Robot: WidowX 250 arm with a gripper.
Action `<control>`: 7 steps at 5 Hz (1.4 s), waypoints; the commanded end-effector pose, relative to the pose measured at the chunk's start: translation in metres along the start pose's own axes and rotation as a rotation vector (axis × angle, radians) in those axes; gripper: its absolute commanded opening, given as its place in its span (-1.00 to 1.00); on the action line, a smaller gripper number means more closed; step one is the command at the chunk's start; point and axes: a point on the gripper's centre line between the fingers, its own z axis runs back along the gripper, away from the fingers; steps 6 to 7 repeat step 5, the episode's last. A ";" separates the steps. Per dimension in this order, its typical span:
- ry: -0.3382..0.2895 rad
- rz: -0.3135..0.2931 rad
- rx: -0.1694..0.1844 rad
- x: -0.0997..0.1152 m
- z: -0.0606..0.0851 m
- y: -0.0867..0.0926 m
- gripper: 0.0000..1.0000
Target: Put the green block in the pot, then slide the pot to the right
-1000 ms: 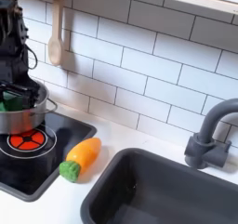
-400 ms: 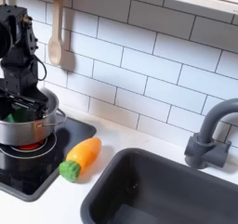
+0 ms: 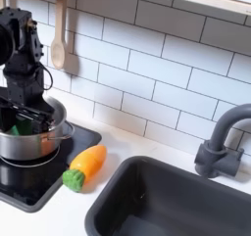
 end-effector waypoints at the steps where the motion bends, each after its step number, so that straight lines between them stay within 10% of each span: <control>1: 0.011 -0.016 -0.011 -0.012 0.003 -0.009 1.00; 7: 0.001 -0.023 -0.013 -0.020 0.009 -0.014 1.00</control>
